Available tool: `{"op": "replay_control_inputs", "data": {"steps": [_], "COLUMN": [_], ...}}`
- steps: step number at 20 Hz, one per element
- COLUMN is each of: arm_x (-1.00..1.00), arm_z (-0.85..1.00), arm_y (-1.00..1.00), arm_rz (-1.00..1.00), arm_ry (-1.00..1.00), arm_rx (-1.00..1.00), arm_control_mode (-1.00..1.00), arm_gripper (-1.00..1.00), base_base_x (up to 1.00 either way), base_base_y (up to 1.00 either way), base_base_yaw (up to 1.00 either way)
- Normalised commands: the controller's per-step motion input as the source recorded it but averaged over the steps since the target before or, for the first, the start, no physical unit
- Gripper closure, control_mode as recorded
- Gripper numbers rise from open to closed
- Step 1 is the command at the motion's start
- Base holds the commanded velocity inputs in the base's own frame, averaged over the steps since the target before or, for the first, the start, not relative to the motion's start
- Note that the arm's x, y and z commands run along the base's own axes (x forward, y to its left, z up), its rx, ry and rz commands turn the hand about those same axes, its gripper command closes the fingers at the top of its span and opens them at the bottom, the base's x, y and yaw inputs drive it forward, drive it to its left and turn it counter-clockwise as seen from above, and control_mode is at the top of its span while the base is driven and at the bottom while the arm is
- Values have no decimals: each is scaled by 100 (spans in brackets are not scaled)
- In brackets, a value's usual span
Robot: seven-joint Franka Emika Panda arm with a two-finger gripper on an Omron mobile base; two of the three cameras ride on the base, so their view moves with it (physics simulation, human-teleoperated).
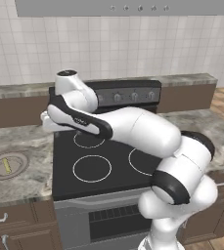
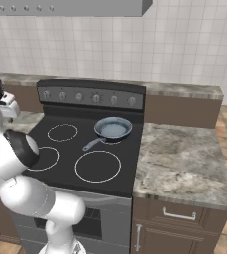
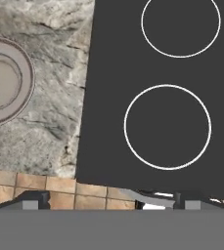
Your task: Pick up the butter stick and place it in the pan. Then turn on the burner for the pan.
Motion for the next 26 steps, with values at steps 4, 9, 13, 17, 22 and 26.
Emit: {"op": "replay_control_inputs", "data": {"steps": [4,9,13,17,22,26], "arm_x": [17,16,8,12,8,7], "arm_z": [-32,-33,-31,-24,-10,-12], "arm_y": [35,40,37,44,34,37], "arm_rz": [1,0,0,0,0,0], "arm_ry": [3,1,0,1,0,0], "arm_rx": [0,0,0,0,0,0], "arm_control_mode": [-100,-100,-100,-100,-100,-100], "arm_gripper": [-100,-100,-100,-100,-100,-100], "base_base_x": [0,0,0,0,0,0], "base_base_y": [0,0,0,0,0,0], "base_base_yaw": [0,0,0,0,0,0]}}
